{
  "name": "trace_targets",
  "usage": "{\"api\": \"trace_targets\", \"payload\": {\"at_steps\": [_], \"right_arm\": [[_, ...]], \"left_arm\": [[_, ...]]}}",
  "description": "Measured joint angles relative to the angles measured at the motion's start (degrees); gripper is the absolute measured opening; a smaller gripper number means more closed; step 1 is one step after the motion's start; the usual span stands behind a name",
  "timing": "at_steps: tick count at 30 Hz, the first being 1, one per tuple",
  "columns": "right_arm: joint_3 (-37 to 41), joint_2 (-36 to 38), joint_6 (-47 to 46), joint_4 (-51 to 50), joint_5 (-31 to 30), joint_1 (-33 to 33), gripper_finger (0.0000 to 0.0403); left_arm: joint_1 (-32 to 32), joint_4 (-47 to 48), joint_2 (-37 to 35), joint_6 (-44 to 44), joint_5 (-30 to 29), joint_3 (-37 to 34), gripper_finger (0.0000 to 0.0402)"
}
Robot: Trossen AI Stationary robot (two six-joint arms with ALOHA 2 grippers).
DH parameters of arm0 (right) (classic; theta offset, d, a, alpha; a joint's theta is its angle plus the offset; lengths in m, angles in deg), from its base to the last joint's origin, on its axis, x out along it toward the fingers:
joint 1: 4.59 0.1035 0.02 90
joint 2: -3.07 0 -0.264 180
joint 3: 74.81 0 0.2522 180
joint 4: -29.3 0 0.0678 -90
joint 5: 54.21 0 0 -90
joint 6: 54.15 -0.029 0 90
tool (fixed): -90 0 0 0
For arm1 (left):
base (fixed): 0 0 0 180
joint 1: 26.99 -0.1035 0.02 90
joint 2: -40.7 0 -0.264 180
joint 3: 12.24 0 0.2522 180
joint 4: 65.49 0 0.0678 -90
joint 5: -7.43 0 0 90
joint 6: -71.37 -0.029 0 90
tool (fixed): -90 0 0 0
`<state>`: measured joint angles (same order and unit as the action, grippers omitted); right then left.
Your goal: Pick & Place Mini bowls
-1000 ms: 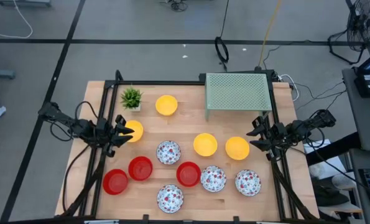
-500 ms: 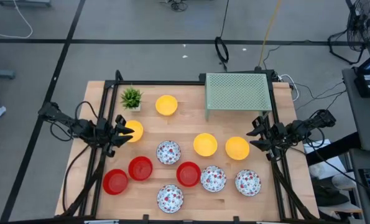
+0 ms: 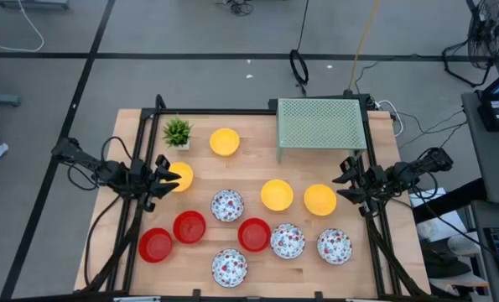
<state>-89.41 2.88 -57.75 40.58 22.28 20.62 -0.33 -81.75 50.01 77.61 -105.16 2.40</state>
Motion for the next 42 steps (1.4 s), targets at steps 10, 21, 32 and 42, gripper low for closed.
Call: {"api": "trace_targets", "payload": {"at_steps": [10,21,32,42], "right_arm": [[0.02,0.0,-7.75,0.49,0.06,0.0,0.0144],[0.01,0.02,-7.7,0.9,0.05,0.0,0.0144],[0.04,-0.3,-5.62,2.67,-11.6,-0.02,0.0144],[-5.01,-7.85,0.26,2.5,-13.69,-1.6,0.0144]], "left_arm": [[0.0,-0.12,-0.01,0.01,-0.01,0.0,0.0129],[0.0,-0.26,0.0,0.0,-0.02,-0.01,0.0129],[-0.01,-4.79,0.01,-8.69,-7.14,0.01,0.0129],[0.0,-9.32,0.07,-17.1,-7.91,1.06,0.0129]]}}
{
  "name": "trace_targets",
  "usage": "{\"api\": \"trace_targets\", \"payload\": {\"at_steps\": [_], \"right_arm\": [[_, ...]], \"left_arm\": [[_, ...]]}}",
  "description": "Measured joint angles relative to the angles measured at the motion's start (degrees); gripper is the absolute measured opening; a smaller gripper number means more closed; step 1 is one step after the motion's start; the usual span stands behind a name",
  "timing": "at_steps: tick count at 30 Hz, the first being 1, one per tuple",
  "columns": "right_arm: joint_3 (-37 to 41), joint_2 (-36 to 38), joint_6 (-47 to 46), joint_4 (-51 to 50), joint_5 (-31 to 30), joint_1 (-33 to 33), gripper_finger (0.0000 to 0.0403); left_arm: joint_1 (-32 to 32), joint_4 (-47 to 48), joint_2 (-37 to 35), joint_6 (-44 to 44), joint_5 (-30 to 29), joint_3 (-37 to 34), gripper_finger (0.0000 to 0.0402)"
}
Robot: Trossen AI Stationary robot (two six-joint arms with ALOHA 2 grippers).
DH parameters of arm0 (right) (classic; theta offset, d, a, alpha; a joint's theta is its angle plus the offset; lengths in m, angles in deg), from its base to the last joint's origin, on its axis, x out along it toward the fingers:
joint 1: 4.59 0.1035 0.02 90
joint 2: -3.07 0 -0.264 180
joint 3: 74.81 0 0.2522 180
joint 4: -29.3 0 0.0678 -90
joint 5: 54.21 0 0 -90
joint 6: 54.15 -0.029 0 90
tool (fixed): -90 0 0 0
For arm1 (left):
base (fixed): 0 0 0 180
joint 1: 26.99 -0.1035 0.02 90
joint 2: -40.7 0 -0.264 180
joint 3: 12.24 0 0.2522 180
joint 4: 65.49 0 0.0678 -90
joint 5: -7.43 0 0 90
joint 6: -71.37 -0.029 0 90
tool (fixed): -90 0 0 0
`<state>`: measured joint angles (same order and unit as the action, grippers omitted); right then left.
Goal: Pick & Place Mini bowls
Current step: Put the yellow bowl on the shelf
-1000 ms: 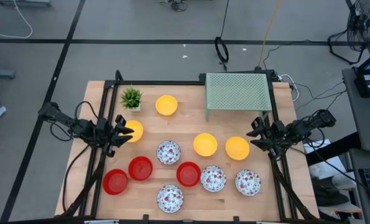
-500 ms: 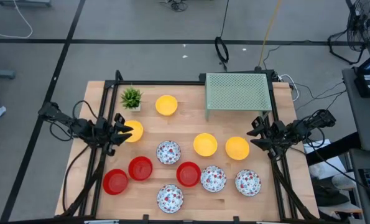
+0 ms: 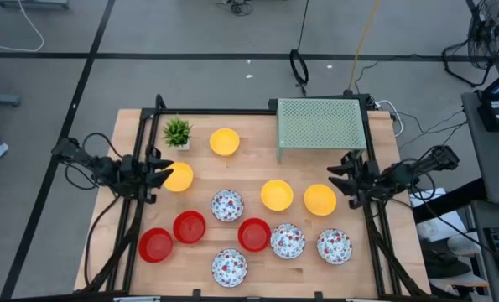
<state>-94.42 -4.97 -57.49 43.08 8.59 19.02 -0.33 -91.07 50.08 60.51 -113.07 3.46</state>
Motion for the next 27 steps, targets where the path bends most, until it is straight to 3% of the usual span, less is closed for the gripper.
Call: {"api": "trace_targets", "payload": {"at_steps": [9,18,27], "right_arm": [[-8.33,-11.96,-1.66,-0.01,0.27,-1.92,0.0144],[-15.39,-28.09,-3.08,-0.41,0.08,-4.12,0.0144],[-22.64,-39.97,-12.42,-11.72,0.05,-6.74,0.0144]], "left_arm": [[-0.61,-2.38,0.0,-4.95,-8.58,0.65,0.0129],[-4.36,-11.91,-0.04,-5.98,-7.89,0.67,0.0129],[-5.27,-7.8,-0.02,2.68,-0.47,0.67,0.0129]]}}
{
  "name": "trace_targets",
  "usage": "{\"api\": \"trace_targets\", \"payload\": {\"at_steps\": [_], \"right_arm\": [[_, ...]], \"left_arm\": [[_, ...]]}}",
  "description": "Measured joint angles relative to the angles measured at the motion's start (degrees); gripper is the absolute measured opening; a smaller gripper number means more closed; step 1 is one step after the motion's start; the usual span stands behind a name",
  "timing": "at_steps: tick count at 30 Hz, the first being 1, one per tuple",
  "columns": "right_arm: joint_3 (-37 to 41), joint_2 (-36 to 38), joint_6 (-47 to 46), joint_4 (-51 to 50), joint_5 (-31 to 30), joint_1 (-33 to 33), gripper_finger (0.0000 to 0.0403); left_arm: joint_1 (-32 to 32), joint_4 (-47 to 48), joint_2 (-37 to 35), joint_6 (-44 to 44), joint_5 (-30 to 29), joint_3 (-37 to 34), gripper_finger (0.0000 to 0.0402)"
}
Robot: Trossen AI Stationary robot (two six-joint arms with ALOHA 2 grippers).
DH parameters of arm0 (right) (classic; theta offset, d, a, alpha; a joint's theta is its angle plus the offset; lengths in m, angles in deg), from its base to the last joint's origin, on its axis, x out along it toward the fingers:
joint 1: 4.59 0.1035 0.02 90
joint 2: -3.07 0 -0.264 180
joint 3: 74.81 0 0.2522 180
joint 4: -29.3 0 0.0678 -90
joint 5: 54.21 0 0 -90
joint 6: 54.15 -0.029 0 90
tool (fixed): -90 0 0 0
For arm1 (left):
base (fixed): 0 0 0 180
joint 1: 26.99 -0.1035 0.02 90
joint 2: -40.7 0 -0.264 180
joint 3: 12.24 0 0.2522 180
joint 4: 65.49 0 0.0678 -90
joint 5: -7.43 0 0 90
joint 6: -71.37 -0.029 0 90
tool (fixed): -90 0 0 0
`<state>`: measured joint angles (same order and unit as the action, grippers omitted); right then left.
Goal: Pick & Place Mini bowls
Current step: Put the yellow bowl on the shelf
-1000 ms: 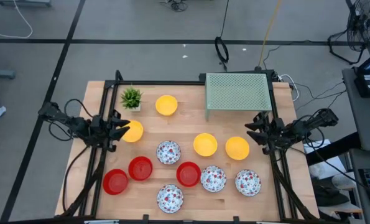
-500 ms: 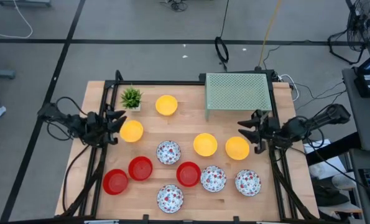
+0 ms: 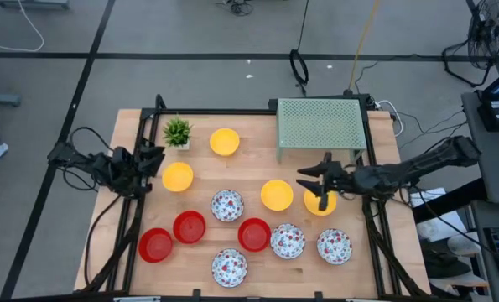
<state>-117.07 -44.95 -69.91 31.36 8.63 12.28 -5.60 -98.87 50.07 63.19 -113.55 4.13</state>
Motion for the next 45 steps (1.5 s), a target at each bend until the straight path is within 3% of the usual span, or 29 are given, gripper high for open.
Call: {"api": "trace_targets", "payload": {"at_steps": [6,11,14,18,29,38,45], "right_arm": [[-5.99,-4.53,-10.8,-16.35,0.56,-1.18,0.0144],[-12.49,-7.74,-21.98,-34.2,6.9,-2.23,0.0144],[-14.46,-10.01,-26.57,-39.9,11.16,-2.35,0.0144],[-15.04,-12.85,-31.72,-41.47,18.14,-2.35,0.0152],[-15.05,-19.78,-43.51,-47.1,31.34,-3.32,0.0224],[-15.05,-22.8,-43.13,-53.34,31.78,-3.42,0.0216],[-15.05,-26.7,-37.25,-54.02,31.77,-3.4,0.0216]], "left_arm": [[0.0,3.85,0.0,4.36,-0.36,0.0,0.0129],[0.0,5.44,0.02,4.56,-0.44,0.0,0.0129],[0.0,5.43,0.0,4.7,-0.51,0.0,0.0129],[0.0,5.42,0.0,4.7,-0.53,0.0,0.0129],[0.0,5.39,0.02,4.41,-0.58,0.0,0.0129],[0.0,5.34,0.0,4.0,-0.61,-0.01,0.0129],[0.0,5.01,0.0,3.55,-0.83,-0.02,0.0129]]}}
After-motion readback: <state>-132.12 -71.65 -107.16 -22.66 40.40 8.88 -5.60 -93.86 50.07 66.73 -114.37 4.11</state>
